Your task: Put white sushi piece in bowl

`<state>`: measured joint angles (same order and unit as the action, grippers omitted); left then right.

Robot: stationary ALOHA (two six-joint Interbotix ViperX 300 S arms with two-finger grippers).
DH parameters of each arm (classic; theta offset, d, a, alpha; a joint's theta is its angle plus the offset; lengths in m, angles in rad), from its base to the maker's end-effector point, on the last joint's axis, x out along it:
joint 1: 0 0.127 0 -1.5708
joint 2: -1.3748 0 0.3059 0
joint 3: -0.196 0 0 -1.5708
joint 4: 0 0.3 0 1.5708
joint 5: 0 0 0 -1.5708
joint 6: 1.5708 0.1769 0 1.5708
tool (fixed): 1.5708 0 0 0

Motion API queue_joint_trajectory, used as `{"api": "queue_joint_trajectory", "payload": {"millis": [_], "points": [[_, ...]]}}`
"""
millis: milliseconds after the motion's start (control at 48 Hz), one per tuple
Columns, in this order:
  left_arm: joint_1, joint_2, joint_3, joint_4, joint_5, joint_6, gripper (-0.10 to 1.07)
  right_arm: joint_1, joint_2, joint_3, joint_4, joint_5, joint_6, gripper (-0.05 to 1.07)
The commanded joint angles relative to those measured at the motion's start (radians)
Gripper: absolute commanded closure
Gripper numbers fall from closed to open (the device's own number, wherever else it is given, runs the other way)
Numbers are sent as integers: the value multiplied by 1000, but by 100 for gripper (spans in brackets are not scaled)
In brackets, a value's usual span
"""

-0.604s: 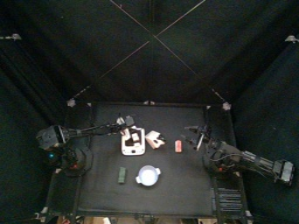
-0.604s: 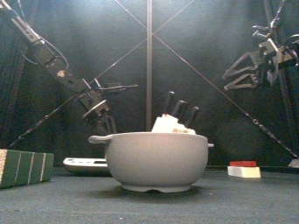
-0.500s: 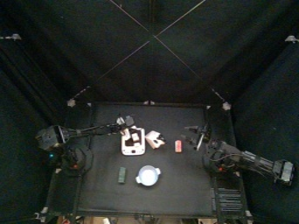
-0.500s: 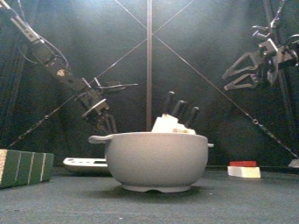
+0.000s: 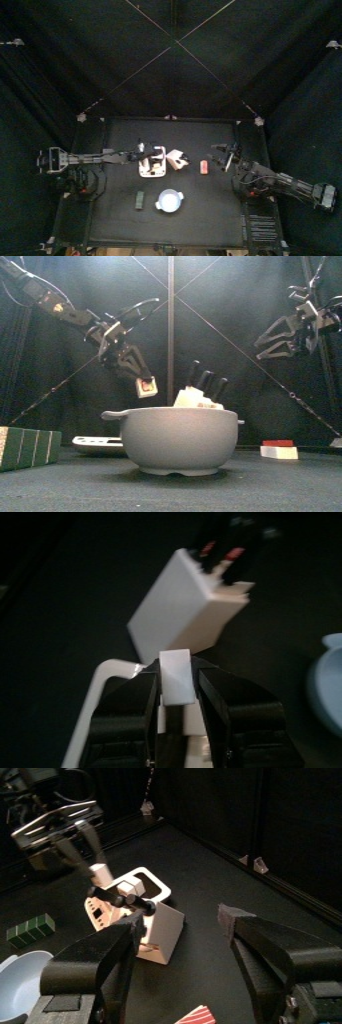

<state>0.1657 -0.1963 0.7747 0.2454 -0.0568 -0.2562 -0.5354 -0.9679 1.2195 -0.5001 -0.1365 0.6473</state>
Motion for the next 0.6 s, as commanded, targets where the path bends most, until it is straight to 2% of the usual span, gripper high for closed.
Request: {"api": "queue_joint_trajectory", "payload": {"millis": [0, 229, 375, 583], "points": [[-109, -3, -6, -8, -32, 2, 41, -2, -12, -9, 2, 0, 2, 10], [-275, 44, -11, -32, -112, 2, 41, -3, -43, -14, 15, -3, 3, 10], [-301, 117, -31, -54, -164, 2, 41, -9, -34, -23, 55, -8, 0, 9], [-318, 190, -58, -61, -176, 0, 40, -11, -34, -18, 72, -8, 2, 9]]}}
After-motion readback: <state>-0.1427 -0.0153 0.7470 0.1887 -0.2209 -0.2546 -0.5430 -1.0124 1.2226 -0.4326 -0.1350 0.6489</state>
